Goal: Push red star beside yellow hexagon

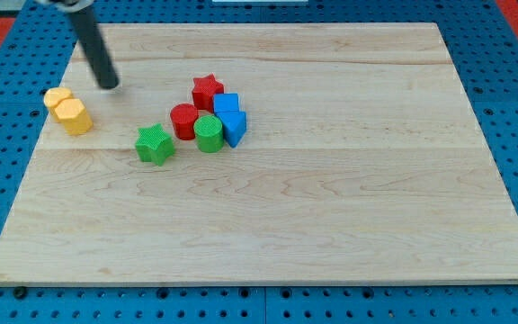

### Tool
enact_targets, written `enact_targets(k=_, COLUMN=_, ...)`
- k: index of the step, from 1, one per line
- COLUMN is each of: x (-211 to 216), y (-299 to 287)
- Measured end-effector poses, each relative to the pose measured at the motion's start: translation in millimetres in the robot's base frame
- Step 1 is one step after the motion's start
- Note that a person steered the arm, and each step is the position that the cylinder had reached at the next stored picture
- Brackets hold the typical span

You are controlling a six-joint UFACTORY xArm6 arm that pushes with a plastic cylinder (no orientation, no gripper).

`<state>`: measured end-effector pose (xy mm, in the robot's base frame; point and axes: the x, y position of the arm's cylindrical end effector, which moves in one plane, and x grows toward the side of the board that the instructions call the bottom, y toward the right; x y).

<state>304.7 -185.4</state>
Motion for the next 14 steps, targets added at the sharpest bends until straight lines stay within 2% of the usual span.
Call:
enact_targets(k=2, x=-14, y=181)
enact_targets(k=3, x=4, y=168)
enact_targets(k=4, x=24, y=92)
enact_targets(k=5, x=30, y=72)
enact_targets(k=6, x=33, y=125)
enact_targets(k=7, x=55, y=117)
enact_targets(k=9, x=70, y=8)
enact_targets(k=12, x=70, y=42)
enact_targets(k=14, x=37, y=101)
